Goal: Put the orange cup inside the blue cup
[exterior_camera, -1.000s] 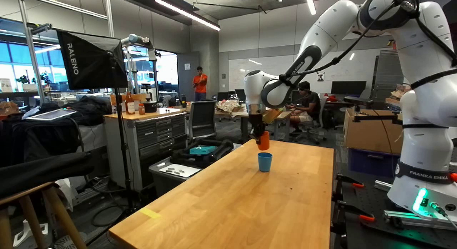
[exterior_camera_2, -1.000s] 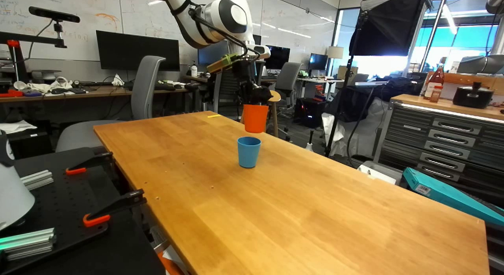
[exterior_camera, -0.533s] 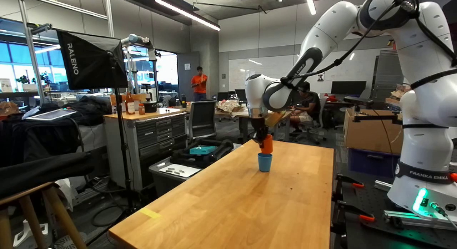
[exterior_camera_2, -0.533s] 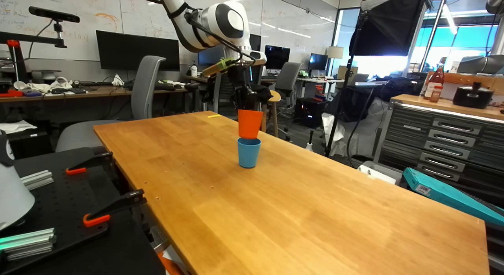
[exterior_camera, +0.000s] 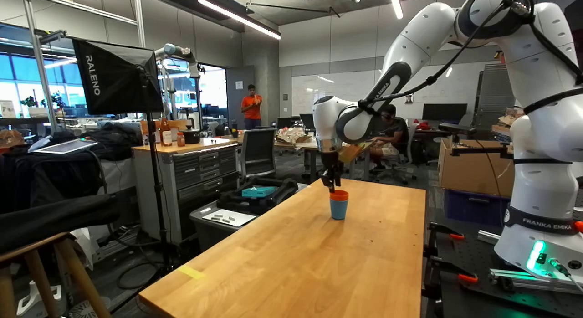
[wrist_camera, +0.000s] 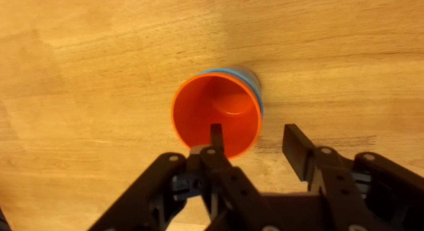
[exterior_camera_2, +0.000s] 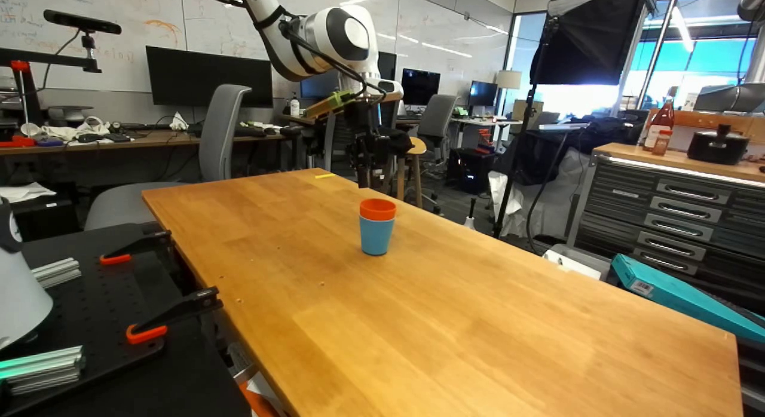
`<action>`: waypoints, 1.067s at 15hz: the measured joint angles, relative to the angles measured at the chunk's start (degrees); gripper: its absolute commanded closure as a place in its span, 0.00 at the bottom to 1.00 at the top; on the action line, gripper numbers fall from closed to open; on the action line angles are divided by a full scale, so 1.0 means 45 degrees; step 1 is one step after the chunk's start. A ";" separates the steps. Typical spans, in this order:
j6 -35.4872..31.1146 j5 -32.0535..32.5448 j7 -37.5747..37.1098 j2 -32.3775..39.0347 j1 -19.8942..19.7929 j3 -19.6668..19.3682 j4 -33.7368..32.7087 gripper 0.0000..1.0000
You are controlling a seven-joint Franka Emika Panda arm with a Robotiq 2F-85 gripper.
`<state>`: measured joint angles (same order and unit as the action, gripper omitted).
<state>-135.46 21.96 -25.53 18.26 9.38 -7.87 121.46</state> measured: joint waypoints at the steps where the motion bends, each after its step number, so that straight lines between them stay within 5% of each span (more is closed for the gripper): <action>1: -0.0005 0.0000 -0.0001 -0.0002 0.0000 0.0017 -0.0014 0.10; 3: -0.0006 -0.0067 -0.0001 -0.0027 -0.0001 0.0124 -0.0070 0.00; 12: 0.0904 -0.4334 0.3236 -0.0126 -0.0636 0.1821 -0.1210 0.00; 16: 0.1838 -0.4899 0.3952 -0.0105 -0.0902 0.1922 -0.2077 0.00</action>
<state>-127.19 -0.09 -7.74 17.79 5.32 0.78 112.11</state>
